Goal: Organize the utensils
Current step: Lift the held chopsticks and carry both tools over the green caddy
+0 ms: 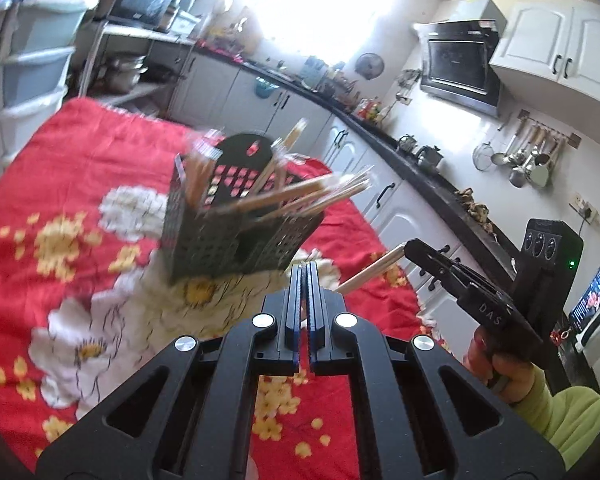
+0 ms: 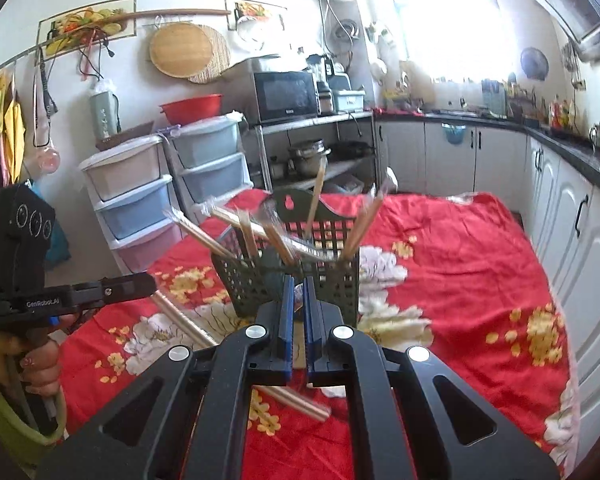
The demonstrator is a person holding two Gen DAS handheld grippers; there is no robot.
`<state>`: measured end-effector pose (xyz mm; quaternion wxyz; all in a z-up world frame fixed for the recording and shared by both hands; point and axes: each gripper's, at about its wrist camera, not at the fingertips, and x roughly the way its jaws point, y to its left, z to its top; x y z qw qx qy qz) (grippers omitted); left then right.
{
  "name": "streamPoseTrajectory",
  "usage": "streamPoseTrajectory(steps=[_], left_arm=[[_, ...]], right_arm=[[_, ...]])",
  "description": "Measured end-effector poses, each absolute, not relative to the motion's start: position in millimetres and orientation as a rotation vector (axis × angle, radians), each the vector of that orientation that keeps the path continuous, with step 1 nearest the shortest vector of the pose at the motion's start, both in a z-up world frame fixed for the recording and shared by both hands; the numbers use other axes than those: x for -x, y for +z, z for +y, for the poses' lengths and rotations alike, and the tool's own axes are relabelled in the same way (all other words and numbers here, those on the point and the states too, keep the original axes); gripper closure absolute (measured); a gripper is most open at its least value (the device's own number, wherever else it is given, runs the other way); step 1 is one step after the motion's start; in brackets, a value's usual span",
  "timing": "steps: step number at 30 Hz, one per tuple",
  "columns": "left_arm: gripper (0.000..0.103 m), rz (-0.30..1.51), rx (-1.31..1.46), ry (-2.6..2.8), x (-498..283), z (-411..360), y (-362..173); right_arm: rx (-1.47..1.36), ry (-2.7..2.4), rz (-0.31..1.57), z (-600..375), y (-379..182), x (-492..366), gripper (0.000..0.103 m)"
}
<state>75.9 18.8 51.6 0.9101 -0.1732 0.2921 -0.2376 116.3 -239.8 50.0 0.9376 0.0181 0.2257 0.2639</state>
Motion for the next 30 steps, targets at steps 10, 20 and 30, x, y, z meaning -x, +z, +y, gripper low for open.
streamPoseTrajectory(steps=[10,20,30], left_arm=[[0.103,0.537,0.309,-0.526,-83,6,81],[0.103,0.442,0.287,-0.544,-82,5,118],[0.103,0.330,0.282,-0.545,-81,13,166]], right_arm=[[-0.017,0.540,0.376,-241,79,-112,0.099],[-0.019,0.534,0.302,-249,105,-108,0.099],[-0.026,0.548,0.182,-254,148,-100,0.099]])
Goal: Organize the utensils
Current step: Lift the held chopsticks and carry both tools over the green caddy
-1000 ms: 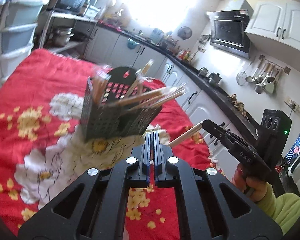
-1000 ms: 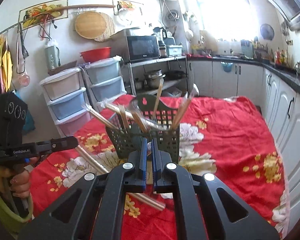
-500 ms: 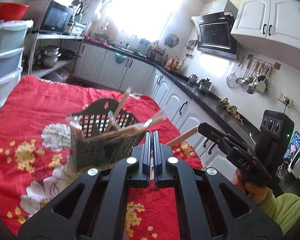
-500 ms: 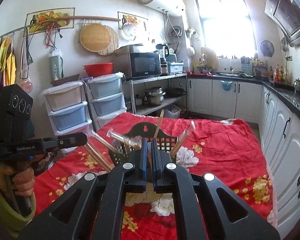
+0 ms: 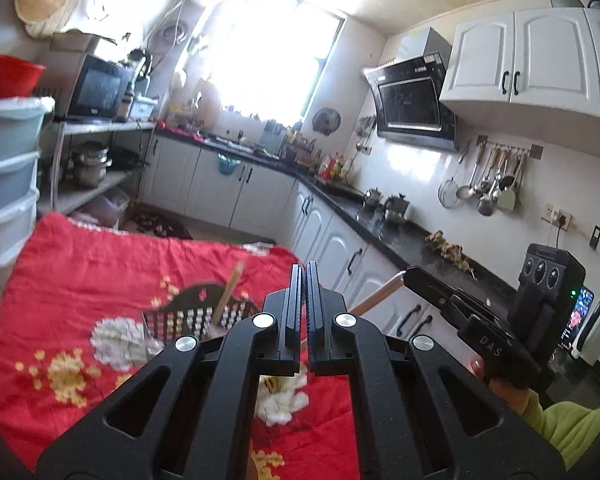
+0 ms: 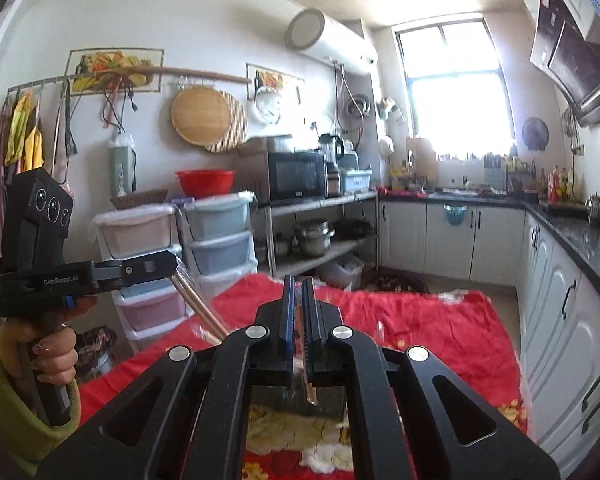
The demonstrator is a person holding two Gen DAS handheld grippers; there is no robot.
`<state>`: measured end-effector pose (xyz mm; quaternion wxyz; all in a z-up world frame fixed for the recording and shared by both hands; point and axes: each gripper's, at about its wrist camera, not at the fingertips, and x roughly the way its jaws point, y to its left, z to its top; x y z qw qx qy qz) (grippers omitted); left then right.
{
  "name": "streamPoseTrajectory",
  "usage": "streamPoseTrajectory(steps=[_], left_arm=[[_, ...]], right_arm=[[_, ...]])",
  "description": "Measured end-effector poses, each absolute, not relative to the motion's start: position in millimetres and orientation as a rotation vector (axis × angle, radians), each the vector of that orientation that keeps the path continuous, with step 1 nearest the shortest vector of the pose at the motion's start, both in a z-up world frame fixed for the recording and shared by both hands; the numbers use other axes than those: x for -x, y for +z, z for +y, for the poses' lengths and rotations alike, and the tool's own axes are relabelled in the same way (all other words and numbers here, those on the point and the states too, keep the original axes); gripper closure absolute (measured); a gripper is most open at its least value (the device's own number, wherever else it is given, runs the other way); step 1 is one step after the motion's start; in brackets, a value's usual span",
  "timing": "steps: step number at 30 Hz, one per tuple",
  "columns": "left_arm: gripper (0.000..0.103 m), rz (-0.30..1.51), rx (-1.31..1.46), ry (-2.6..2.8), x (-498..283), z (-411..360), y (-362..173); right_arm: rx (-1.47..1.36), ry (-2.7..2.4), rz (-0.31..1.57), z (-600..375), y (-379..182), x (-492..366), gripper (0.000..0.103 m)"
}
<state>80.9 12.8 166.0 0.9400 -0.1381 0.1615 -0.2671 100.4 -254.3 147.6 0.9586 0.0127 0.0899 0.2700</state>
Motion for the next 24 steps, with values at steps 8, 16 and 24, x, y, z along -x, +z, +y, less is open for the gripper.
streamPoseTrajectory(steps=[8,16,24], left_arm=[[0.103,0.277,0.266,-0.495,-90,21,192],[0.103,0.266,0.270,-0.443,-111,33,202],[0.103,0.295,0.259,-0.388,-142,36,195]], right_arm=[[-0.011,0.552,0.125,-247,172,-109,0.099],[-0.028,0.541,0.143,-240,172,-131,0.099],[-0.023,0.527,0.152,-232,173,-148,0.099]])
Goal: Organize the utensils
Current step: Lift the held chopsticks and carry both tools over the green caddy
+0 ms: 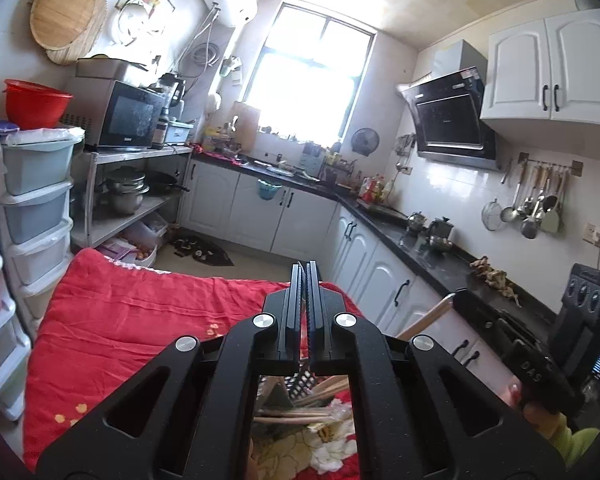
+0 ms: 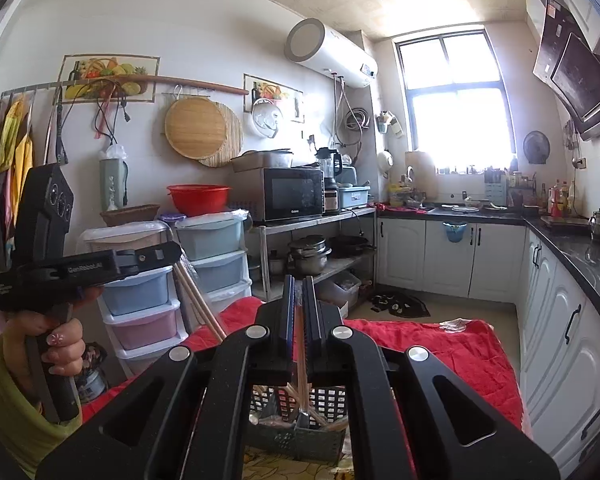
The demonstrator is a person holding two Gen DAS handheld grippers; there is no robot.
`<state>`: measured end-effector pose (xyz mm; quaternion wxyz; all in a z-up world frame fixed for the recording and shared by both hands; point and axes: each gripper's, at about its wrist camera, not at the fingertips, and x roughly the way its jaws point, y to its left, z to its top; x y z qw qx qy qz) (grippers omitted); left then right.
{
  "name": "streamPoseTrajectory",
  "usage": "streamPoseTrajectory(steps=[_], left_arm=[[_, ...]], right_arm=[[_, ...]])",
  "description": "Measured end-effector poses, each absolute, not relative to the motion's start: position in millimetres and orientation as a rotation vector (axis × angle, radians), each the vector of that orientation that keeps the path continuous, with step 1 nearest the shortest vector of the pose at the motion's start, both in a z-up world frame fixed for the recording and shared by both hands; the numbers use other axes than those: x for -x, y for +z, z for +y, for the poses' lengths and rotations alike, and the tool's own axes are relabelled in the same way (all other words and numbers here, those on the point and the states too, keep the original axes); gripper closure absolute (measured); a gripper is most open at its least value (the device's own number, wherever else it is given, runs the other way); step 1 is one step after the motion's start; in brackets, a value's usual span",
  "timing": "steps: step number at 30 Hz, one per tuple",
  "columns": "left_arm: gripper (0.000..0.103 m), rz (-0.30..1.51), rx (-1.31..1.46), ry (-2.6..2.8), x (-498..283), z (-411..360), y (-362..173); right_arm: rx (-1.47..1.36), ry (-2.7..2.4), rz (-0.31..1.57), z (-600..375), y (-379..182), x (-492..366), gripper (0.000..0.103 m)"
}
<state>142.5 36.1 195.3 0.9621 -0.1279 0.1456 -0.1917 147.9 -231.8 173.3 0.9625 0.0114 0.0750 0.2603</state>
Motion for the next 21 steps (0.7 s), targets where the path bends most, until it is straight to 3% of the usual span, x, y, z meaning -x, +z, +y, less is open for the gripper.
streamPoseTrajectory(steps=[21], left_arm=[[0.103,0.378,0.252,-0.365,-172,31,160]], right_arm=[[-0.052,0.500,0.237,-220,148,-191,0.099]])
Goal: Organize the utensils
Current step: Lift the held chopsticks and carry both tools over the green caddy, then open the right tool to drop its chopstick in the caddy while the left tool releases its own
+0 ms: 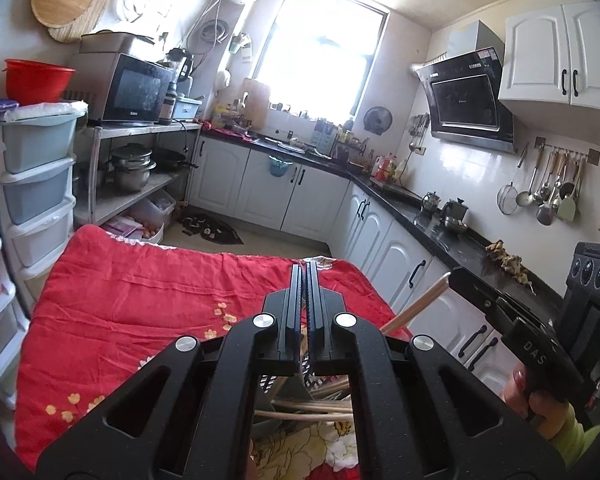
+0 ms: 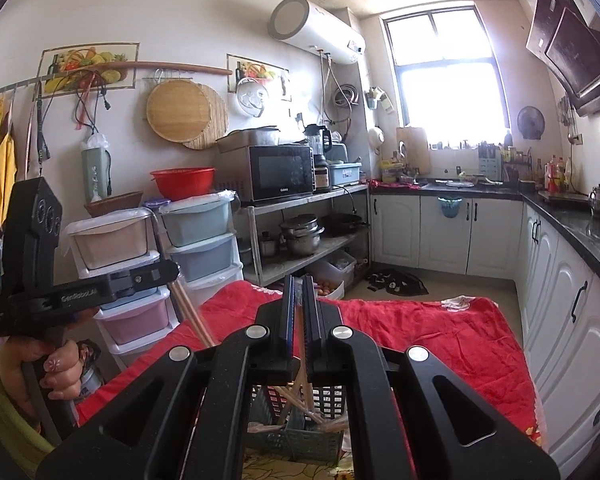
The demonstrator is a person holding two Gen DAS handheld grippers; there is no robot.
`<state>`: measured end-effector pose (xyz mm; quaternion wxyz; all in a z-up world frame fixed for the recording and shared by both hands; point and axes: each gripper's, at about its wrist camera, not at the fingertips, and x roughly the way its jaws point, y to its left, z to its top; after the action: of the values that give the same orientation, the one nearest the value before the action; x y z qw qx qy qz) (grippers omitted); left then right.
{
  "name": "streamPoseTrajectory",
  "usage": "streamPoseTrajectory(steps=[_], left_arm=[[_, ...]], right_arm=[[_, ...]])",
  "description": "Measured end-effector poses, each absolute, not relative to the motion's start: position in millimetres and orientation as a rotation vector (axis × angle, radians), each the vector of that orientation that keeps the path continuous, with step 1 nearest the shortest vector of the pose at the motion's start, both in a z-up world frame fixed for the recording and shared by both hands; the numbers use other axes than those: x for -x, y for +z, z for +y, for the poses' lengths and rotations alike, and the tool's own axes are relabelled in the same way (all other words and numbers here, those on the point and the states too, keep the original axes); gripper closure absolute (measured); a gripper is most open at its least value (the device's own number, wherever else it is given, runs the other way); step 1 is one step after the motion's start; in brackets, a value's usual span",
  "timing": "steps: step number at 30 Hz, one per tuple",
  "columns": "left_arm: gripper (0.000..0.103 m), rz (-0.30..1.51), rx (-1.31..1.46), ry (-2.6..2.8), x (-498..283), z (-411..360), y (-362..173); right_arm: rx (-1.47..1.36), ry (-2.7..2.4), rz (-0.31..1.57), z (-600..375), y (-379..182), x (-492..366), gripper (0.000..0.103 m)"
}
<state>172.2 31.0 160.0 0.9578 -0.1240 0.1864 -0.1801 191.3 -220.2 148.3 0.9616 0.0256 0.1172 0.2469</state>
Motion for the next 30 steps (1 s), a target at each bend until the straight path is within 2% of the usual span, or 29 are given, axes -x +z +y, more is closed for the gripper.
streamPoseTrajectory(steps=[19,21,22,24,25,27,28,29,30], left_arm=[[0.102,0.476,0.227,-0.319,-189,26,116],[0.102,0.484,0.221,-0.320,-188,25,112],[0.099,0.484,0.218,-0.316,-188,24,111],[0.078,0.482,0.213,-0.303,-185,25,109],[0.065,0.481,0.214,-0.299,-183,25,108],[0.058,0.473,0.207,-0.289,-178,25,107],[0.052,0.466,0.197,-0.275,-174,25,107],[0.040,0.466,0.193,-0.267,-173,25,108],[0.036,0.463,0.193,-0.261,-170,26,108]], right_arm=[[-0.048,0.452,0.359,-206,99,-227,0.098],[-0.063,0.448,0.372,-207,95,-230,0.093],[-0.068,0.449,0.379,-208,93,-230,0.088],[-0.080,0.441,0.375,-211,91,-229,0.060],[-0.083,0.439,0.369,-213,91,-227,0.060],[-0.079,0.439,0.362,-216,90,-222,0.060],[-0.076,0.437,0.359,-218,90,-220,0.060],[-0.074,0.433,0.355,-220,90,-217,0.058],[-0.074,0.432,0.354,-222,90,-214,0.056]])
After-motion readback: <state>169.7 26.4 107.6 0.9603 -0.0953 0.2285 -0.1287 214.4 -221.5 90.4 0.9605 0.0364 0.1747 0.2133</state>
